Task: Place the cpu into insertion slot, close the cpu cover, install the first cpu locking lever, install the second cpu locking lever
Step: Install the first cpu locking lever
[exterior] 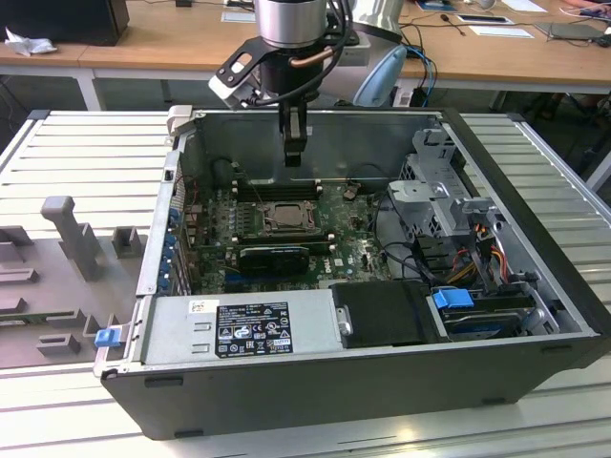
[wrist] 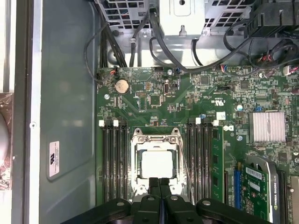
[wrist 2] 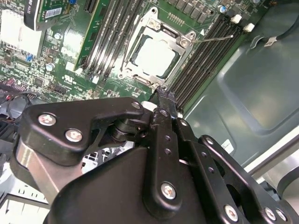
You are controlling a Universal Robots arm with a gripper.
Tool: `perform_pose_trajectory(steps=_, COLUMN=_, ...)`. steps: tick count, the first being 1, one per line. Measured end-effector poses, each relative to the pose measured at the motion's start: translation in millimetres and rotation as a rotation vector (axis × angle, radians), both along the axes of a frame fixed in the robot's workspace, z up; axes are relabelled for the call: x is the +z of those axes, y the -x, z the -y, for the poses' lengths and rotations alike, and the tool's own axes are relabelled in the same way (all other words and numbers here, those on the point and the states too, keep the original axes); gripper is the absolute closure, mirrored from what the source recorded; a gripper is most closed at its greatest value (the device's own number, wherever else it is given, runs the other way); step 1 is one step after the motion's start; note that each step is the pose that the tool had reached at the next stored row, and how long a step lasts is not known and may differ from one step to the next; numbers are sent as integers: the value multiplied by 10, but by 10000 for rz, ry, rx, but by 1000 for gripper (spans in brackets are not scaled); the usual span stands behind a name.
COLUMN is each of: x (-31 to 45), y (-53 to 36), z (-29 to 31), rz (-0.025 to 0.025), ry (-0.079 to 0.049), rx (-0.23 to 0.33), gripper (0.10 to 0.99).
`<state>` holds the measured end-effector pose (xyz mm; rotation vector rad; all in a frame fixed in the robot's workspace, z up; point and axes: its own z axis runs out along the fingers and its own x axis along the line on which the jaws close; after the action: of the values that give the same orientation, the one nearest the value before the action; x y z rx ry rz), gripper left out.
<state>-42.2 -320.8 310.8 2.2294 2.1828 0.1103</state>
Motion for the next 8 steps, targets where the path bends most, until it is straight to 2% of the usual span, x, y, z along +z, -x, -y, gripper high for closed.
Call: perform_pose_trajectory(steps=8, x=49, y=0, z=0, rz=0, ry=0, rx=0, gripper=980)
